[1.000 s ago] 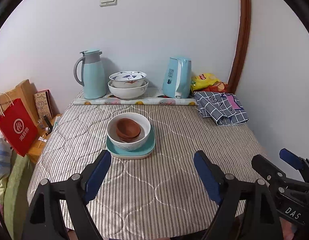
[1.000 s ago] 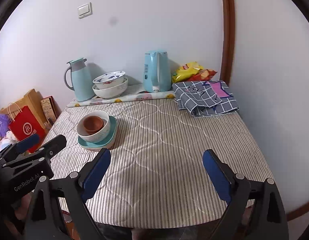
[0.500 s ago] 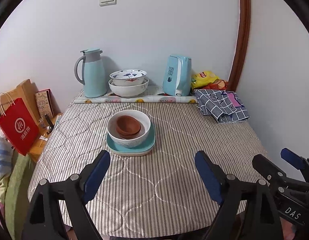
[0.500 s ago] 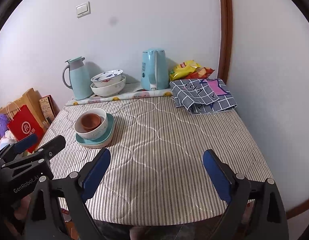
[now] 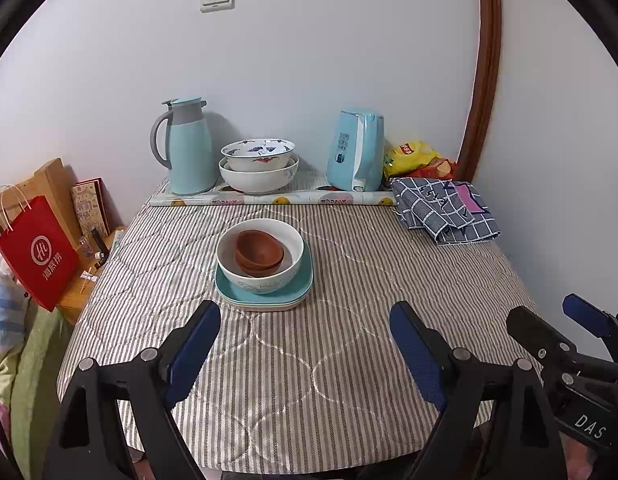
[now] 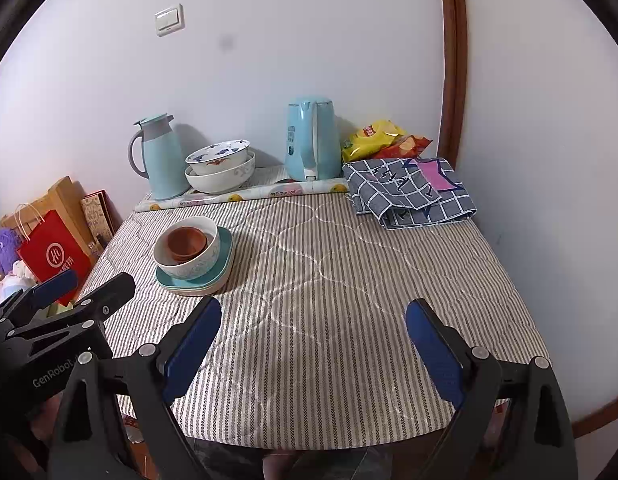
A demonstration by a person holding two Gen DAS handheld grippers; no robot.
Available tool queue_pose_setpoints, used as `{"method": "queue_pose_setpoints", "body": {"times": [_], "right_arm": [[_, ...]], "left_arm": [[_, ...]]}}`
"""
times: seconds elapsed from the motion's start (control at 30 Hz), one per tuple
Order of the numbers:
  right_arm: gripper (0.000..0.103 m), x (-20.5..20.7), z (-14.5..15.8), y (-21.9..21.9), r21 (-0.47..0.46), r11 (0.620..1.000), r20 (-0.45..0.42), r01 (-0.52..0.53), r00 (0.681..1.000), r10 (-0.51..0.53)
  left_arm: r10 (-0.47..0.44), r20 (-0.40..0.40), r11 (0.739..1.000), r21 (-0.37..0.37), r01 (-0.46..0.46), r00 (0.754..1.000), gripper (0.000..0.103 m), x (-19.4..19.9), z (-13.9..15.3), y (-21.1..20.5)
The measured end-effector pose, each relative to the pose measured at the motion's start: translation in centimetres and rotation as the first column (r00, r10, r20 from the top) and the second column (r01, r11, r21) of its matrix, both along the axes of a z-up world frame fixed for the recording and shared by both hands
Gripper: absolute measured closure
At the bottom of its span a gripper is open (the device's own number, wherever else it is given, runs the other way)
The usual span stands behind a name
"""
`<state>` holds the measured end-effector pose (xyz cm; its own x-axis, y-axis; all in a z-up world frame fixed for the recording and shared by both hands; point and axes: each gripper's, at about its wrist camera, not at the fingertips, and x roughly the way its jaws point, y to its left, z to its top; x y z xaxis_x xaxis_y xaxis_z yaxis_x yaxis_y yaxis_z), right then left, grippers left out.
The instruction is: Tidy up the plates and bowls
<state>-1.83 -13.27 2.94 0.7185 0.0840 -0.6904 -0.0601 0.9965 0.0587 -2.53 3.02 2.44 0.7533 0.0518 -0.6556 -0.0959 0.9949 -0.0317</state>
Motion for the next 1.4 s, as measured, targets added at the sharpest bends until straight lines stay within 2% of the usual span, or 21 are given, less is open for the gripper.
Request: {"method": "queue_pose_setpoints", "body": {"times": [1.4], "right_arm": [[0.010, -0.11, -0.10, 0.35, 0.003, 1.000, -0.004, -0.003, 1.000, 0.003]], "left_arm": [[0.002, 0.004, 1.000, 0.003, -0.002, 1.000, 0.017, -0.02, 0.02, -0.05]]}}
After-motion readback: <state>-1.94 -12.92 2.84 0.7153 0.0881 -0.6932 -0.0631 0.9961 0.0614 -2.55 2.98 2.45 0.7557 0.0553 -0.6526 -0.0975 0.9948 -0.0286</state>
